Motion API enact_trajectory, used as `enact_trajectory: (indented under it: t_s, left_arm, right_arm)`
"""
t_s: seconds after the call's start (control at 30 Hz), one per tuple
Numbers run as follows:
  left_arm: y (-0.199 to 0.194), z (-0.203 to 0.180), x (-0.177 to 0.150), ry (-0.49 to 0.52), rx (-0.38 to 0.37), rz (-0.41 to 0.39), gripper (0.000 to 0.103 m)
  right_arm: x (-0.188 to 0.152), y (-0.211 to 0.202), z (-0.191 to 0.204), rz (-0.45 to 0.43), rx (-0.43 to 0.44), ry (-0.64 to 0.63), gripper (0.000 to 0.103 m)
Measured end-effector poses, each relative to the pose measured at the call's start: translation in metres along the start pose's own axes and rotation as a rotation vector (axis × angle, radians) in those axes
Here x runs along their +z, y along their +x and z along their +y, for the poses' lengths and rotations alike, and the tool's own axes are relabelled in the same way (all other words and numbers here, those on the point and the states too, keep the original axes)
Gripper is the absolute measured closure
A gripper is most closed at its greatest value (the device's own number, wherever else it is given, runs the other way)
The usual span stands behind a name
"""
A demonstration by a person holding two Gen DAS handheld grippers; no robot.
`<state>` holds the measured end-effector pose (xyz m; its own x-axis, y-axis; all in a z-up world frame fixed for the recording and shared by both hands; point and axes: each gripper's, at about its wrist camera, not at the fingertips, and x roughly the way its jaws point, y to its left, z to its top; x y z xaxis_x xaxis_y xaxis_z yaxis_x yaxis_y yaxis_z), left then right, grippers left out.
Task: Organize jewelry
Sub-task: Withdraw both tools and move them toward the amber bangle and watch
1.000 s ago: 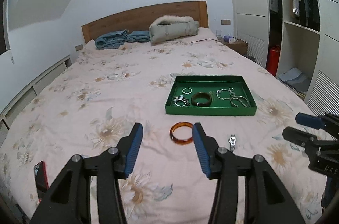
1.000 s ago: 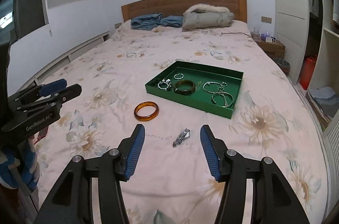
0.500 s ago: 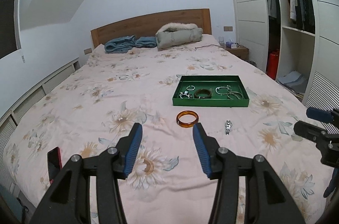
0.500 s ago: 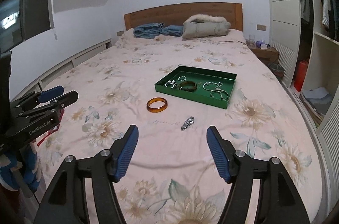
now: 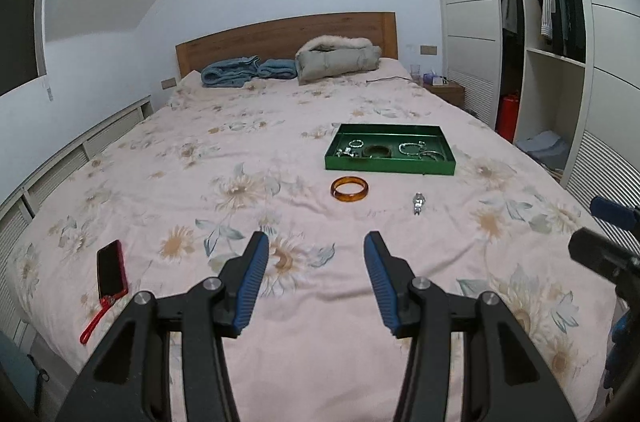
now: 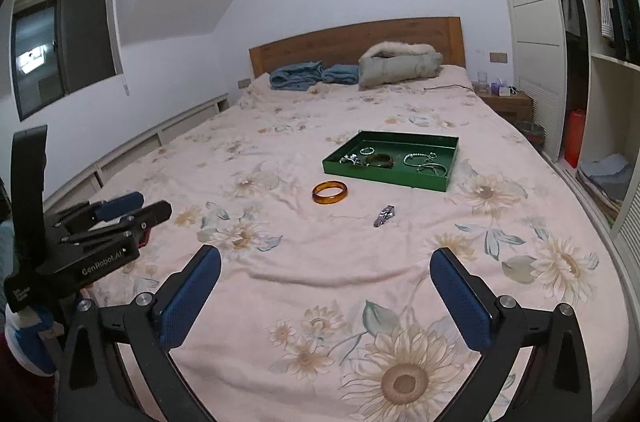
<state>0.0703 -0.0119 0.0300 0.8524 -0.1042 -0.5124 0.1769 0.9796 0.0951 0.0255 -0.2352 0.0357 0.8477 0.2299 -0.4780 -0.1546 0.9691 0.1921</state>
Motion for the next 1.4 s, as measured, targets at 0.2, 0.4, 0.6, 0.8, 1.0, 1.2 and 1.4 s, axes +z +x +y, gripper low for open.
enact_trajectory:
  t_s: [0.2,0.4,0.6,0.8,1.0,1.2,1.4]
  left_arm:
    - [-0.005,0.003,-0.016,-0.025,-0.002,0.018,0.045]
    - [0.005,0.004,-0.028,-0.027,-0.038,0.038,0.045]
    - [0.023,0.0,-0.042,-0.022,-0.023,0.065,0.044]
    - [0.049,0.001,-0.049,-0.044,0.0,0.098,0.044]
    - [0.074,-0.007,-0.049,-0.006,0.01,0.173,0.044]
    - [0.095,-0.016,-0.051,0.014,0.01,0.214,0.044]
    - [0.109,-0.018,-0.05,0.019,0.004,0.235,0.044]
  right_arm:
    - [-0.015,-0.012,0.004,-0.073,-0.012,-0.04,0.0]
    - [-0.028,0.005,0.0,-0.017,-0.004,-0.027,0.0]
    - [-0.039,0.028,-0.011,0.022,-0.05,0.01,0.0]
    - [-0.043,0.054,-0.019,0.076,-0.126,0.045,0.0]
    - [-0.048,0.076,-0.025,0.112,-0.131,0.051,0.001]
    - [-0.048,0.096,-0.031,0.147,-0.136,0.044,0.004]
    - [-0.046,0.112,-0.031,0.18,-0.194,0.027,0.008]
